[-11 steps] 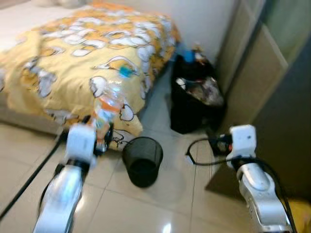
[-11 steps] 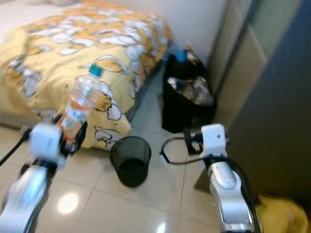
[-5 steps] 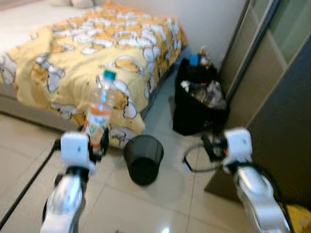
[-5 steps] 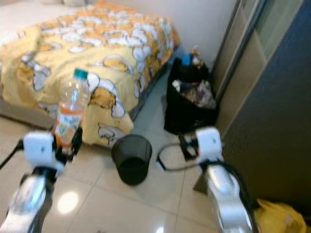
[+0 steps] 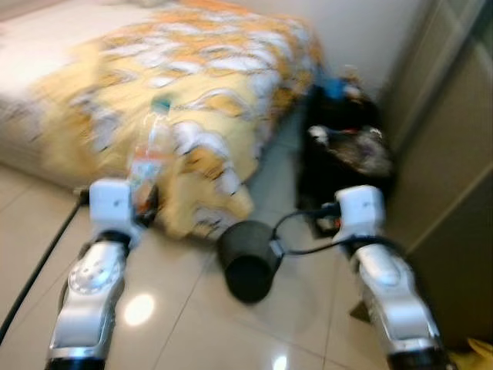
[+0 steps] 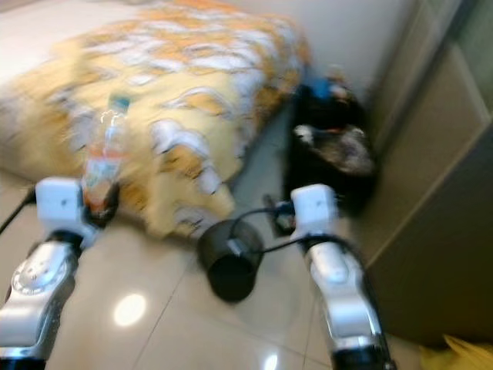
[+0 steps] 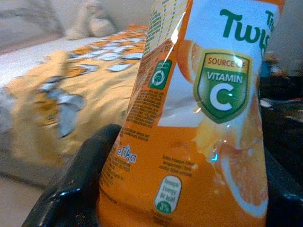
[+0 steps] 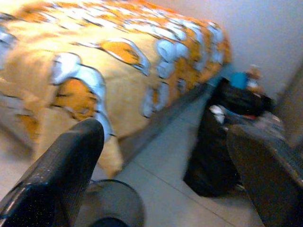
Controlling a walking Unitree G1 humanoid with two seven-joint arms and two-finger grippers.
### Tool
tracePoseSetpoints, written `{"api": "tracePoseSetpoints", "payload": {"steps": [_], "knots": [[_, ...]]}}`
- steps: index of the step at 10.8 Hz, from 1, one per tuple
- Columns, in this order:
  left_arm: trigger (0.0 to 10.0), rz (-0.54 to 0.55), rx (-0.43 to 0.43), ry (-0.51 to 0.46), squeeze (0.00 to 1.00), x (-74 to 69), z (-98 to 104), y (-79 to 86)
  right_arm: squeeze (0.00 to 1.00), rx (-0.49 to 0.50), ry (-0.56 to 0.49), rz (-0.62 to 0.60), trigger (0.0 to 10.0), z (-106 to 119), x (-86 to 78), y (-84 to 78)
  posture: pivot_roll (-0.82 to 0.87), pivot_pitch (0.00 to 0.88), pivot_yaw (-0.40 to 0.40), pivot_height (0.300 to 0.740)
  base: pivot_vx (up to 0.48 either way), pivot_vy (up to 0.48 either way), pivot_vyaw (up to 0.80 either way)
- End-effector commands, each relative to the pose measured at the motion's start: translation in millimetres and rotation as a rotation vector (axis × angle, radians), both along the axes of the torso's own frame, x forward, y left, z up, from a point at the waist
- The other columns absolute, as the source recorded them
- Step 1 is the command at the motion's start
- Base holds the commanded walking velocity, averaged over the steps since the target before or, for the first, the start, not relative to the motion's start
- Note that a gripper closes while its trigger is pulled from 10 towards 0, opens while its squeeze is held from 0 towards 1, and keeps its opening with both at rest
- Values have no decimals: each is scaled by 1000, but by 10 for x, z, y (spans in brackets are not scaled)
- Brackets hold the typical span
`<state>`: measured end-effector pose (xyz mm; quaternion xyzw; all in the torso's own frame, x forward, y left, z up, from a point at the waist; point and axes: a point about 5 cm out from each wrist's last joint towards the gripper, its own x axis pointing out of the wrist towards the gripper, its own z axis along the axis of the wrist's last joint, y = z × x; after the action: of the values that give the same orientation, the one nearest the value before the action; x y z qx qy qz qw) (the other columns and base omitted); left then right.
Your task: Clean up the room
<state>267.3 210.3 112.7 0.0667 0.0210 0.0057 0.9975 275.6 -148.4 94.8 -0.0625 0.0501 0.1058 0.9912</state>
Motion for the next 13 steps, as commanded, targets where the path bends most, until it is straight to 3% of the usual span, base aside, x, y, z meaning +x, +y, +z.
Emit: {"api": "tracePoseSetpoints", "payload": {"steps": [1,5,6,8,13], "knots": [[10000,-60,-9,-28,0,72,71,-153,0,-17,15,-37,10000,-28,-15,-114,-162,17,9,740,480,0,0],[10000,-149,55,30,0,247,83,-300,0,-12,10,-40,10000,-15,-42,-60,-181,50,30,740,477,0,0],[10000,-157,116,35,0,301,94,-344,0,-7,14,-45,10000,-27,-87,-45,-191,61,37,740,0,0,0],[10000,-130,101,32,0,316,105,-303,0,-10,19,-51,10000,-38,-135,-66,-196,78,40,740,0,0,0],[10000,-188,133,31,0,335,79,-448,0,-25,29,-24,10000,-33,-142,-22,-188,85,35,740,287,-382,0]]}}
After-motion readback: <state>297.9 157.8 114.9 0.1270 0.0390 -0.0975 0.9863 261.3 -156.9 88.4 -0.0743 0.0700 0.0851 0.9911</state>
